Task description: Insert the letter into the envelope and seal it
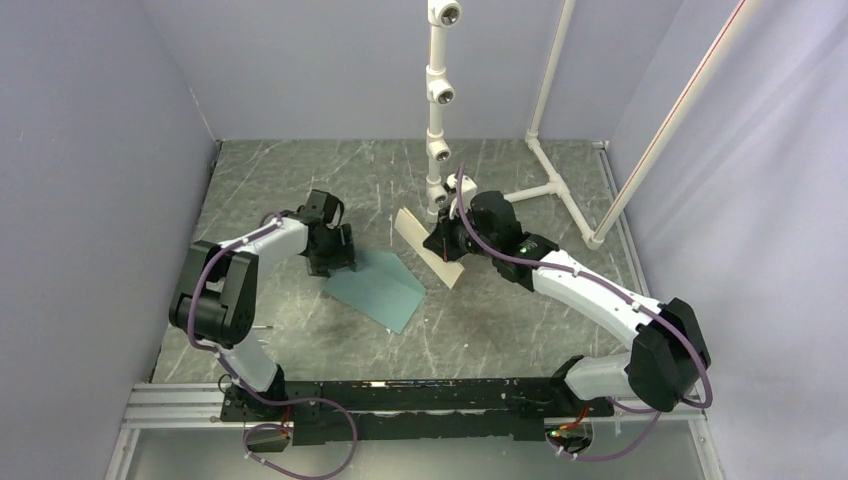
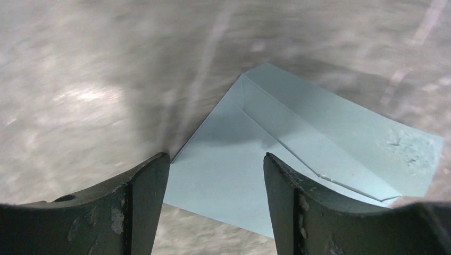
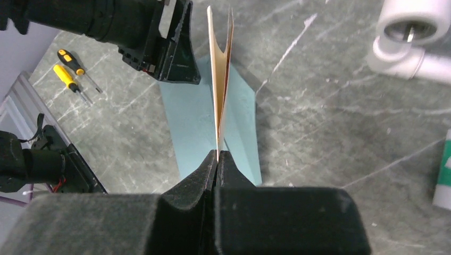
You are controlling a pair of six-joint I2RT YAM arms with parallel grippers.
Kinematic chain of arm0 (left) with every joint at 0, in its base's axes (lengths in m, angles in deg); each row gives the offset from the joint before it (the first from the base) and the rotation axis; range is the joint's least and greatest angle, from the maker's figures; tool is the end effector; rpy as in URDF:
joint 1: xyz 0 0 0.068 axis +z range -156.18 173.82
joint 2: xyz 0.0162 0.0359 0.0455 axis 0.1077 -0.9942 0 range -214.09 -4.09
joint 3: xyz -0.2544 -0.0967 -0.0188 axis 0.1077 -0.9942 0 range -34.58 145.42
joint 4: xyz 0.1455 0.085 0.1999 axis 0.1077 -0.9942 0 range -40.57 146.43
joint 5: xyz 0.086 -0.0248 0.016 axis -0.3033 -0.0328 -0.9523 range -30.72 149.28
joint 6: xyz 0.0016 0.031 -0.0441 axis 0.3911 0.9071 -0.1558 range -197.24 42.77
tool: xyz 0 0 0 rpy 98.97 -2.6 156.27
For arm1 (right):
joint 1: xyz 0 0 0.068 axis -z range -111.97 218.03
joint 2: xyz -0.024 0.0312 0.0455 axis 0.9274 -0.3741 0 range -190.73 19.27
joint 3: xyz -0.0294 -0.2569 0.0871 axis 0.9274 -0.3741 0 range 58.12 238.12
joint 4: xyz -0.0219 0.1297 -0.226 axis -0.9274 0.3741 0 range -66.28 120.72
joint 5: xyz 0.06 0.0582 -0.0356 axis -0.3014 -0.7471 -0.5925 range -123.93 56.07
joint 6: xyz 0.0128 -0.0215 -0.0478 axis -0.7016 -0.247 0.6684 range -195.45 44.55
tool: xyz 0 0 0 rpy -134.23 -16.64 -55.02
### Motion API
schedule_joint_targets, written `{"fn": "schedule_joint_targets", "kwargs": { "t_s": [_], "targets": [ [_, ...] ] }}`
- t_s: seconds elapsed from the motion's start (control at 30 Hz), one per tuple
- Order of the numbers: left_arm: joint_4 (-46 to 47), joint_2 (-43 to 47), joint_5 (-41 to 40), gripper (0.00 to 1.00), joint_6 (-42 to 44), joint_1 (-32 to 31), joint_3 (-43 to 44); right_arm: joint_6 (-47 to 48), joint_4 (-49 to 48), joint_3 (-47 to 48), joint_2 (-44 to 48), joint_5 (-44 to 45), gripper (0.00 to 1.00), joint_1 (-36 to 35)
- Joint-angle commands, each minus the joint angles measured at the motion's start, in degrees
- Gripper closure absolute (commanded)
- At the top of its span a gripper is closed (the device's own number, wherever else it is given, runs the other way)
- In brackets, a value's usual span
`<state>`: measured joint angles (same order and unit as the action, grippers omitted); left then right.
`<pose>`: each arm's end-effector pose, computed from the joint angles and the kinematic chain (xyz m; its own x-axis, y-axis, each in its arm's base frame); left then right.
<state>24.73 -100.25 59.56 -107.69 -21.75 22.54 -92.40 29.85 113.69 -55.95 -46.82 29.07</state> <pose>0.3011 -0.0839 0.1648 -0.9208 -0.2696 -0.2819 -0.2283 0.9584 -0.1711 0.2293 0.1957 0.2956 -0.5477 -0.0773 -0.8331 -0.6370 0.6841 0.3553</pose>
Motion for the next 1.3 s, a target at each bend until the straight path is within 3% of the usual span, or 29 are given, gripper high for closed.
{"fn": "schedule_joint_targets", "kwargs": {
  "t_s": [0.0,0.17,0.37,0.57,0.93,1.17,1.27],
  "targets": [
    [10.07,-1.22,10.67,0.31,8.42,-2.89,-0.95,-5.97,-8.52,-3.84,1.09,1.55,1.00,-0.32],
    [14.48,-2.45,15.64,0.31,10.67,-3.86,0.81,-8.27,-6.52,-6.59,0.33,8.16,1.00,-0.33],
    [11.27,-1.72,8.80,0.27,7.86,-4.45,3.86,-7.25,1.28,-8.55,-0.09,17.38,1.00,-0.41],
    [8.89,4.68,3.54,0.21,2.60,-4.55,1.58,-6.11,5.80,-9.86,-2.93,10.93,1.00,-1.35],
    [8.18,13.49,5.73,0.22,-3.33,-4.55,-5.44,-7.57,11.04,-9.79,-3.29,-0.99,1.00,-5.77],
    [6.20,18.71,8.23,0.21,-2.95,-4.55,-5.56,-14.68,20.08,-5.32,1.21,14.36,1.00,-5.78],
    [5.56,22.00,11.83,0.20,-4.06,-4.48,-5.62,-16.80,17.76,-4.17,4.89,14.85,1.00,-5.85]
  ]
}}
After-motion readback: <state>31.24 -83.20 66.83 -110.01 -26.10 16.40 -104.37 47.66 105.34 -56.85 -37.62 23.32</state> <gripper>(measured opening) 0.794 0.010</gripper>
